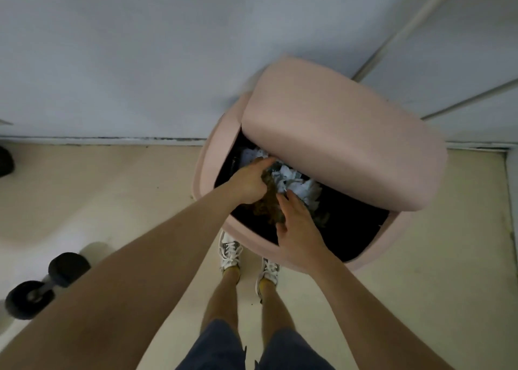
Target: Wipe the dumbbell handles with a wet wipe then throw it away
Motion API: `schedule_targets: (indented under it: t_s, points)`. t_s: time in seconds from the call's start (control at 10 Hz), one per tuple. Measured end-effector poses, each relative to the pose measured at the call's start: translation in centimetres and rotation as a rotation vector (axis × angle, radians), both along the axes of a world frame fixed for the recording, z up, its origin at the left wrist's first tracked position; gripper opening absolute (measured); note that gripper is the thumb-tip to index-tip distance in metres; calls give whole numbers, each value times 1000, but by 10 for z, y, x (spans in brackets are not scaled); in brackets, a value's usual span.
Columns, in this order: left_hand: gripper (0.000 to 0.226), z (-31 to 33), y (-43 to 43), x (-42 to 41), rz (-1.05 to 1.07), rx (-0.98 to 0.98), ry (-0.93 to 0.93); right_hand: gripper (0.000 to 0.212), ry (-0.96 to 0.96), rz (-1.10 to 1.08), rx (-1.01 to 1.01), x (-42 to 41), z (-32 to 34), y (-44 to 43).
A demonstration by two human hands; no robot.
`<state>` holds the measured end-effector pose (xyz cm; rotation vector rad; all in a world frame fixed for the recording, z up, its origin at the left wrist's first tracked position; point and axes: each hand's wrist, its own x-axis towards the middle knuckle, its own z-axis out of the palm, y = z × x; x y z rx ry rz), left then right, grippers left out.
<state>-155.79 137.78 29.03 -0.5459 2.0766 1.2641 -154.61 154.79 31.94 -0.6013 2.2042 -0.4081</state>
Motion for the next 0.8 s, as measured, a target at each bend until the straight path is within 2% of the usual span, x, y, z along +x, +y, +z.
schedule_targets:
  t_s: [0.1,0.3,0.4,0.5,0.6,0.7,0.8]
  points:
    - [77,-6,0,2,68,-19,94,62,107,-129,-60,-14,9,4]
    - [86,26,17,27,169,-103,262,63,422,-169,-166,-29,43,21]
    - [82,37,34,39,137,-97,213,61,373,-105,-151,-32,53,31]
    - [81,49,57,52,111,-95,100,66,163,23,-18,-36,54,40]
    - [74,56,74,64,156,-95,83,73,23,58,103,-34,57,49]
    - [65,78,76,77,266,-104,89,72,-12,14,51,-33,67,53]
    - [54,107,74,106,594,-98,116,67,-8,50,-33,-30,94,49]
